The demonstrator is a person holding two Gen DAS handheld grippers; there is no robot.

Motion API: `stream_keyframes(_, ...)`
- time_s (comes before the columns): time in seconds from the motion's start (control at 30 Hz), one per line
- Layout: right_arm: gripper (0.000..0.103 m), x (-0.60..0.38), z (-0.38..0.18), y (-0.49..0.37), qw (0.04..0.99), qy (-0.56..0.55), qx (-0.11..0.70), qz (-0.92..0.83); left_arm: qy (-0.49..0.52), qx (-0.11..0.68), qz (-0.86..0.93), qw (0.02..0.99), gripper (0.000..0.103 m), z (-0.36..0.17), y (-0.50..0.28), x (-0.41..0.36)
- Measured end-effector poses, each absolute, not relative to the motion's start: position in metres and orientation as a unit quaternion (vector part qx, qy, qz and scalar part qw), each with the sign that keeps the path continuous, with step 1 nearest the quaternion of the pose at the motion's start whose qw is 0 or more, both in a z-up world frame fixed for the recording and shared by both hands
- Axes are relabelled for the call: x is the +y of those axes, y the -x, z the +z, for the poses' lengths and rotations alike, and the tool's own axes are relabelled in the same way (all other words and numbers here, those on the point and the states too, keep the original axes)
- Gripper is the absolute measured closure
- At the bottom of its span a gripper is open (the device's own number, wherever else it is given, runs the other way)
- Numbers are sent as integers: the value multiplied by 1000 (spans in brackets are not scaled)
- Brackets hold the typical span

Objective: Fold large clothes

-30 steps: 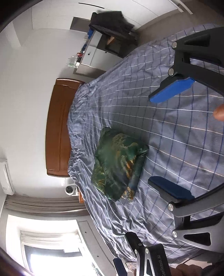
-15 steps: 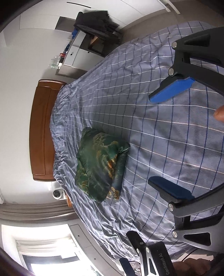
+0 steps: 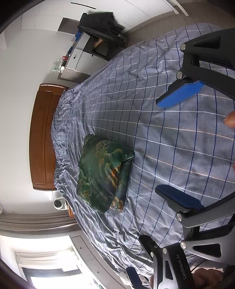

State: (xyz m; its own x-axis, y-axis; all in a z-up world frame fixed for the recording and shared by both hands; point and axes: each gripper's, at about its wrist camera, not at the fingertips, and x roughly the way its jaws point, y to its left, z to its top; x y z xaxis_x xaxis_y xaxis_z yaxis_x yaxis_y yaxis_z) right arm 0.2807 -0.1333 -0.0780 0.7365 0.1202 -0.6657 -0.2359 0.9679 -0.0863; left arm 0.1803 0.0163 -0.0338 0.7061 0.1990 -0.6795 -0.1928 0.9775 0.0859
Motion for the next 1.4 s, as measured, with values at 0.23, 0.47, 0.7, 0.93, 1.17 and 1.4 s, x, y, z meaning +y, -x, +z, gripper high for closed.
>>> stream_keyframes(0.23, 14, -133, -76, -280, 927, 93, 351, 91, -8, 361, 111, 926, 0, -33, -178, 13)
stream_keyframes(0.47, 14, -134, -74, -280, 928, 95, 351, 87, -7, 362, 113, 925, 0, -32, -177, 12)
stream_keyframes(0.7, 14, -134, -72, -279, 926, 95, 354, 88, -6, 358, 117, 926, 0, -28, -176, 10)
stream_keyframes(0.93, 14, -132, -71, -281, 926, 97, 353, 89, -3, 359, 121, 926, 0, -28, -176, 8)
stream_keyframes(1.17, 14, -128, -74, -281, 924, 101, 358, 92, -2, 356, 123, 926, 0, -28, -176, 9)
stream_keyframes(1.4, 14, -125, -72, -282, 923, 100, 357, 98, -1, 357, 125, 926, 0, -28, -176, 6)
